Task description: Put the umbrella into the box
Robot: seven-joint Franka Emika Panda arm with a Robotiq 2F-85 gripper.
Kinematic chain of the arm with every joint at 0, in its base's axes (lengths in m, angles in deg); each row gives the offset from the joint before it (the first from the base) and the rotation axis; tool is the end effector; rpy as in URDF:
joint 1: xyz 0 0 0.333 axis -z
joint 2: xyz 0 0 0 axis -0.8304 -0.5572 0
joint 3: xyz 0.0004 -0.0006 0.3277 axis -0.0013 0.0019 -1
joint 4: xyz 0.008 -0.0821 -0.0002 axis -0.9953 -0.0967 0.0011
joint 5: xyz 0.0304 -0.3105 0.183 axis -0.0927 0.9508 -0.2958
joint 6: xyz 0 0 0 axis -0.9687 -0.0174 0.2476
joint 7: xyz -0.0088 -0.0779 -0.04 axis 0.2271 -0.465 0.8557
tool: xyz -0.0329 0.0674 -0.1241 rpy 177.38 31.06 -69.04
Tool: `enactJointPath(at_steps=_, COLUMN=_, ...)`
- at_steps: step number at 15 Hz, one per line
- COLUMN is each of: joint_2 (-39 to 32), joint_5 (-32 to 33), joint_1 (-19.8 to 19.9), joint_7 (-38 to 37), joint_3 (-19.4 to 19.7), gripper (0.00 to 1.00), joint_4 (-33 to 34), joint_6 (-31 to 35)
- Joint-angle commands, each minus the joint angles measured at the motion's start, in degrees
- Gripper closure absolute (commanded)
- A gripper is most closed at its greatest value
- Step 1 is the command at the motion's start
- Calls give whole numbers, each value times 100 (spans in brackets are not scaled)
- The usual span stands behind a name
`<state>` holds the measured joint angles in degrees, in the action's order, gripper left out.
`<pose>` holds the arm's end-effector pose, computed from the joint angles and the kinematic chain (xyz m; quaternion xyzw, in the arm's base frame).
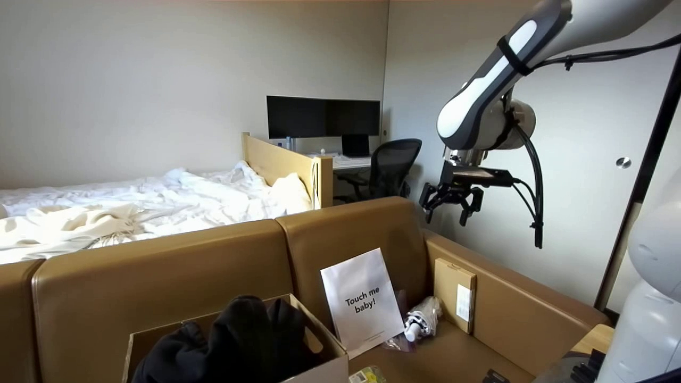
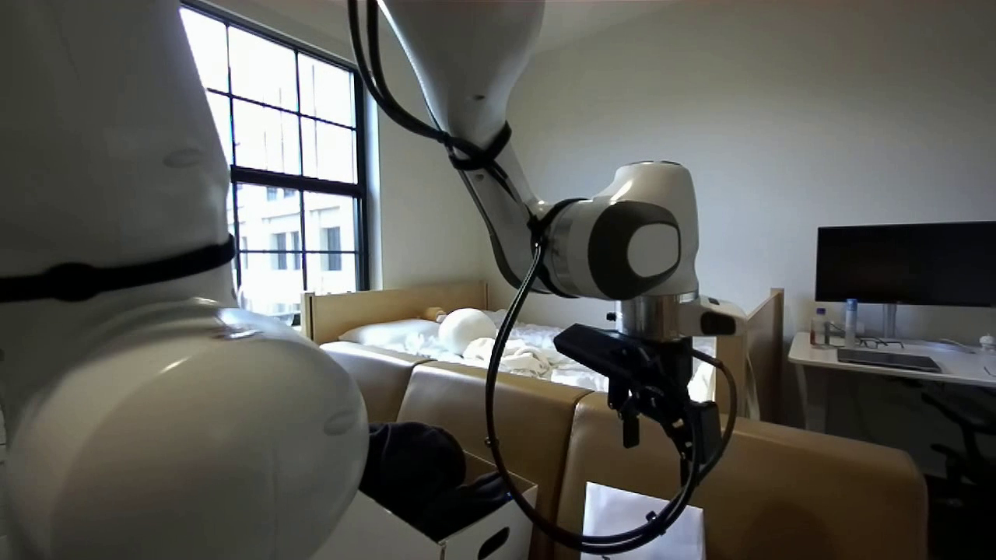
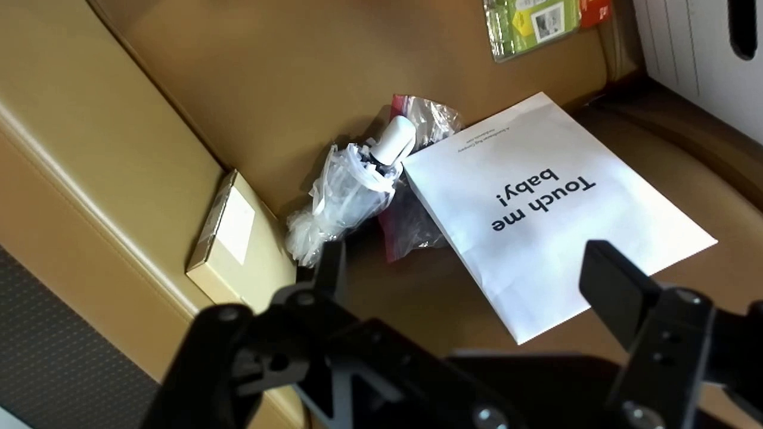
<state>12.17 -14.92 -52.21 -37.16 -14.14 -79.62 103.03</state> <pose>0.3868 -0.1233 0.3170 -0.9620 0.2655 -0.0592 0.0228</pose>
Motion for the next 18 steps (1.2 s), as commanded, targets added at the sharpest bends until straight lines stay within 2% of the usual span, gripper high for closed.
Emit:
enactJointPath(at_steps=1, joint_2=-1378, joint_5=-1171, joint_1=234, joint_7=279, joint_3=112, gripper=0, joint_4=446, joint_6=632)
enactJointPath(at_steps=2, joint_2=-1655, joint_5=-1677, joint_1=283, joint_7=472, joint_3=149, gripper=0, joint_4=528, joint_6=704)
enactJointPath(at_steps=3, joint_2=-1919, joint_5=-2155, joint_1=130, joint_7=610, joint_3=370, gripper=0, joint_4=670, joint_6=646)
enactJointPath(at_steps=4, joint_2=-2214, joint_5=-2599, joint_1=491, joint_7=678, joint_3=74, gripper=0, joint_4=830, joint_6=621)
enactJointPath(at_steps=7, joint_2=-3423, joint_5=-3891, joint_1=681, joint_7=681, joint_3=-80, gripper=0, joint_4=1547, joint_6=638)
enactJointPath(at_steps=9, joint_2=-3999, joint_5=-3918, joint_1=847, joint_7=345, joint_3=-400, gripper=0, joint_4=1978, joint_6=610)
enactJointPath(at_steps=10, joint_2=-3363, joint_5=-3599, joint_1=823, joint_7=470, joint_3=-239, gripper=0, joint_4=1484, joint_6=593)
enactJointPath(at_steps=12, joint_2=-3917, joint_5=-3663, joint_1=867, joint_7=349, joint_3=-406, gripper=0, joint_4=1864, joint_6=592)
enactJointPath(at_steps=15, joint_2=-4301, joint_5=-3710, joint_1=895, joint_7=309, joint_3=-500, gripper=0, joint_4=2146, joint_6=641)
enactJointPath(at_steps=18, joint_2=-5199, joint_5=-4136, joint_1=1314, joint_7=558, joint_3=-937, gripper=0, joint_4=2780, joint_6=573)
